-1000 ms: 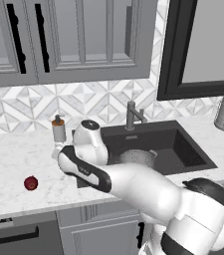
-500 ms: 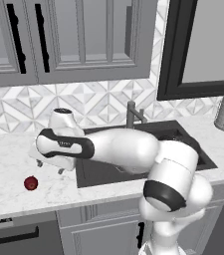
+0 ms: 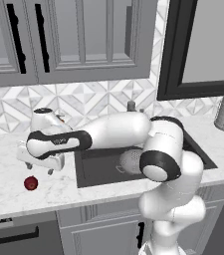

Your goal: Put the colander in the sink, put the pear in the colander, and turn on the sink faucet and pour water over the colander.

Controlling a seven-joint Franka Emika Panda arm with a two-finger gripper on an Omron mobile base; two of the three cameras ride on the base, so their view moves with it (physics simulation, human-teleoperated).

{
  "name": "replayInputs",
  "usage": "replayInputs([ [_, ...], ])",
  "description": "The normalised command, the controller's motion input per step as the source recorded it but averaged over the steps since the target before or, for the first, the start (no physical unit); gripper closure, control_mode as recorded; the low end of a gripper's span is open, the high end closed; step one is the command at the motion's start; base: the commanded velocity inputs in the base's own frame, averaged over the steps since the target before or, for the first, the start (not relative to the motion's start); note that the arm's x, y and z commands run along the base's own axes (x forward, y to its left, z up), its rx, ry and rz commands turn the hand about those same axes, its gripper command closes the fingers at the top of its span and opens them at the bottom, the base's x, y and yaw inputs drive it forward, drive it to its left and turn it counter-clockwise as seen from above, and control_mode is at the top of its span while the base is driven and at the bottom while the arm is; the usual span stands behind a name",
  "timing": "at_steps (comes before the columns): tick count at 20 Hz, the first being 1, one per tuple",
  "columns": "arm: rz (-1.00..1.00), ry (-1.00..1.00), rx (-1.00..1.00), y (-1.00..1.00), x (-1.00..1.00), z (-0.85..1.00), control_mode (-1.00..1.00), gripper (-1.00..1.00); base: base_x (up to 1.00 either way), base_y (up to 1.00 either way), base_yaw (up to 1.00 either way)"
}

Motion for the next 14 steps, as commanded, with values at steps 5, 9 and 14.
replayInputs([
  [5, 0.00, 0.00, -0.07, 0.00, 0.05, -0.26, -1.00, -1.00, 0.00, 0.00, 0.00],
  [9, 0.01, 0.00, 0.00, 0.09, 0.16, -0.26, -1.00, -1.00, 0.00, 0.00, 0.00],
  [14, 0.04, 0.00, 0.00, 0.12, 0.00, -0.28, -1.00, -1.00, 0.00, 0.00, 0.00],
])
